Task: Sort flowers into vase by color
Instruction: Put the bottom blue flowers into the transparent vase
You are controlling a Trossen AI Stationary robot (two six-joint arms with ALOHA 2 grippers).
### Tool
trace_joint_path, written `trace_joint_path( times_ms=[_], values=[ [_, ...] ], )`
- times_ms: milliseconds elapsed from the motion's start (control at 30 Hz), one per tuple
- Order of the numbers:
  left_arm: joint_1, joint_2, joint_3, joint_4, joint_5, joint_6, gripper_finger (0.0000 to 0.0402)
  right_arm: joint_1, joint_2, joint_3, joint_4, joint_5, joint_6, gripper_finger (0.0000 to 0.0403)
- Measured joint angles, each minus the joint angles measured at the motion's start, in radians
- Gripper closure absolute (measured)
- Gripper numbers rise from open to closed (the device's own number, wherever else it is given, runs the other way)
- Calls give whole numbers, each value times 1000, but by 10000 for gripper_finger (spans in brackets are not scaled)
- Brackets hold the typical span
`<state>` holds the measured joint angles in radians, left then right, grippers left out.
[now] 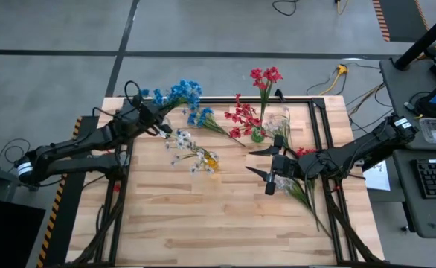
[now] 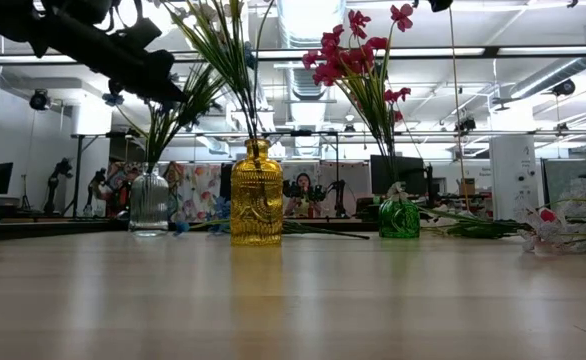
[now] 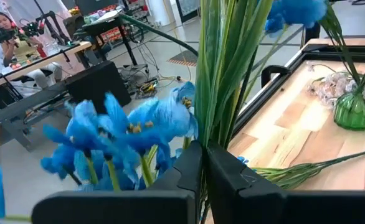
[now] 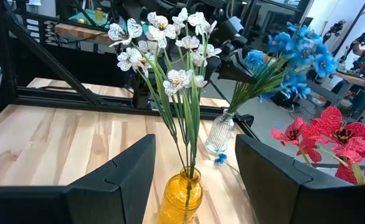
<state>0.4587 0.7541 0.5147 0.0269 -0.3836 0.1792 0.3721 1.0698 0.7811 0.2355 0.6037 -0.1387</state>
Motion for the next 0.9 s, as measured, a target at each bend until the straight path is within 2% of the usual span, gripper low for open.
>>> trace_joint_path(
  times_ms=[367,467,900],
  values=[
    [0,-125,-116,124,-2,-80,402,0,0,0,-1,0,0,188],
    [0,-149,-136,122,-32,-101,402,0,0,0,-1,0,0,188],
    [0,-191,-211,156,-79,-164,402,0,0,0,-2,0,0,188]
  ],
)
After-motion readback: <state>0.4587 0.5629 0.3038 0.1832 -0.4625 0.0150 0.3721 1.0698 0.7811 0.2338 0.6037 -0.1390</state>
